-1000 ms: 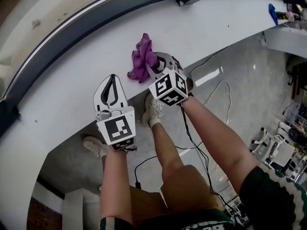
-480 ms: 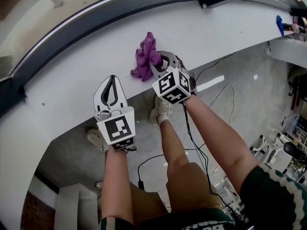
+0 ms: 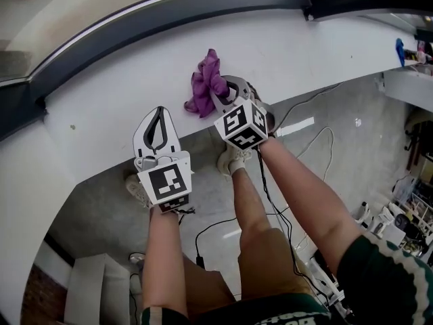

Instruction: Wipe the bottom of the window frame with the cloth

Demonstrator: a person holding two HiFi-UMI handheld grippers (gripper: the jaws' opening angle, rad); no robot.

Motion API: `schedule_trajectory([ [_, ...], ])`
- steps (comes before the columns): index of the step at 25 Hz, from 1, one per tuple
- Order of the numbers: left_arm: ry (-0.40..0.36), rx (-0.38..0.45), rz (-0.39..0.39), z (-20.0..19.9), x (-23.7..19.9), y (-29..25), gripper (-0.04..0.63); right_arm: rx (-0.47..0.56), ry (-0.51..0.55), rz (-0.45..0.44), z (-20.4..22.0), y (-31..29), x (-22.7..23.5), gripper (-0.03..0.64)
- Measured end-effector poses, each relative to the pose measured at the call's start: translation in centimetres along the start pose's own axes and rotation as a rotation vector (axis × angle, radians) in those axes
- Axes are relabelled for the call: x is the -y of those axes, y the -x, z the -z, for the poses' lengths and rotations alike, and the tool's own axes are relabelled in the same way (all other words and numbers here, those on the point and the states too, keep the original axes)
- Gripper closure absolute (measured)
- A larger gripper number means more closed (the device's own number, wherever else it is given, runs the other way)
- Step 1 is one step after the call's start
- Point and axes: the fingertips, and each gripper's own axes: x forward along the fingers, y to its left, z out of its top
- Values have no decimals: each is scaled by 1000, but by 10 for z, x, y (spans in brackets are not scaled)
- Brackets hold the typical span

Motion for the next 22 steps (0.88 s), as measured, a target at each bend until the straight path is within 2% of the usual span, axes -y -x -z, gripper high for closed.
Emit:
schedule_trajectory([
  [15,55,-17,-89,24,-79,44,588,16,43,-44,-58,-27,-60,514],
  [22,74,-7,-134,25,-114,60,588,17,99,-114,-88,-41,-100,514],
])
